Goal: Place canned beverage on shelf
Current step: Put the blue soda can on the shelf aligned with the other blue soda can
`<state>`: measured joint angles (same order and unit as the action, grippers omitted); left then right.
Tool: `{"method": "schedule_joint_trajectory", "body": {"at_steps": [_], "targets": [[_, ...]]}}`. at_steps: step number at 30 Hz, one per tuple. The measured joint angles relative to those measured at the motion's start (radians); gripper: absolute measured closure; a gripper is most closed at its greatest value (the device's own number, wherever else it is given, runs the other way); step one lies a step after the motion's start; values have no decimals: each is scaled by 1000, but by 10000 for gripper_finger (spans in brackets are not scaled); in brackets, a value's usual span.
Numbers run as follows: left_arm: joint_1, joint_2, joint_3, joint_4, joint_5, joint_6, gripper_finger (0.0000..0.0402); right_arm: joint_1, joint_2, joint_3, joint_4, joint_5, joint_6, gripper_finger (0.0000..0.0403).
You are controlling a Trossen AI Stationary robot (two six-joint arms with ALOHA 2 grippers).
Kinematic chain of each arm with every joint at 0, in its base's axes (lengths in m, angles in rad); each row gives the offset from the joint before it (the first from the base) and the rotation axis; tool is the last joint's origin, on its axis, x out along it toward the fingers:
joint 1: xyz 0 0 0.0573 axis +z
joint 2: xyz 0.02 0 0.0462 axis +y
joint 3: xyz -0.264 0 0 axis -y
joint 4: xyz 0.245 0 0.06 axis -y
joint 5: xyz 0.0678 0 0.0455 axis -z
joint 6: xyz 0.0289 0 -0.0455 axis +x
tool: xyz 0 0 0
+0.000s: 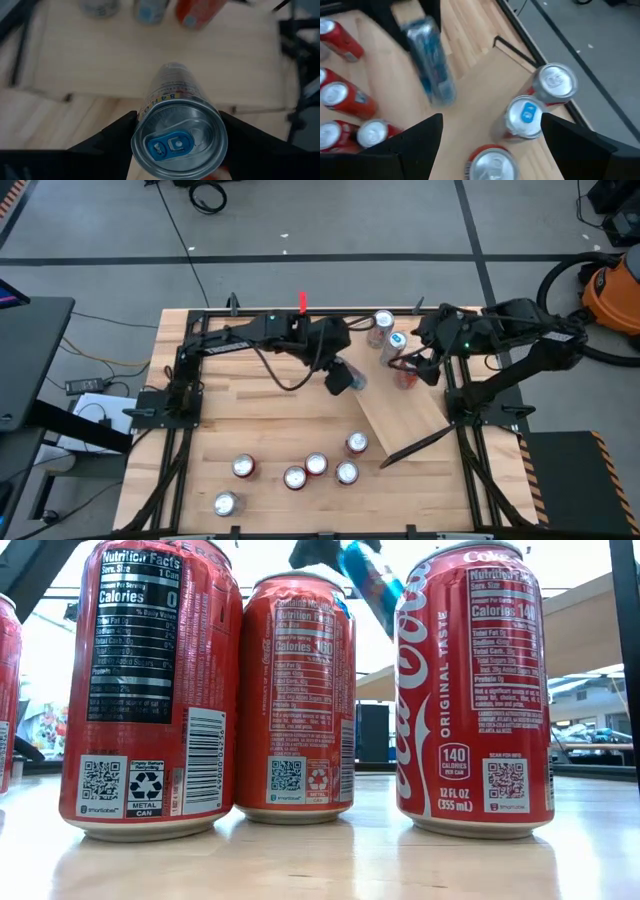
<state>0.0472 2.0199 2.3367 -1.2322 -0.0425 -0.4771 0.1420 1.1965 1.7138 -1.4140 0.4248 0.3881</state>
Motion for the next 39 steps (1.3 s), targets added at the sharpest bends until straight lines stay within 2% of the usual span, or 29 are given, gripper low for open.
{"method": "schedule_joint_trajectory", "body": {"at_steps": [4,10,15,19,30,39], "targets": [[9,16,1,3,55,31,150,-45,-1,0,41,3,-26,56],[30,19,1,78,8,195,150,-76,-20,0,155,17,-51,56],[62,17,1,89,5,356,150,-103,-21,0,169,-146,-92,56],[81,-13,1,86,10,445,150,-72,-1,0,170,-162,-127,56],[98,-60,2,50,10,527,150,-76,185,-1,282,-118,-266,49],[77,-91,2,18,11,535,150,-141,260,-1,392,-187,-303,11]]}}
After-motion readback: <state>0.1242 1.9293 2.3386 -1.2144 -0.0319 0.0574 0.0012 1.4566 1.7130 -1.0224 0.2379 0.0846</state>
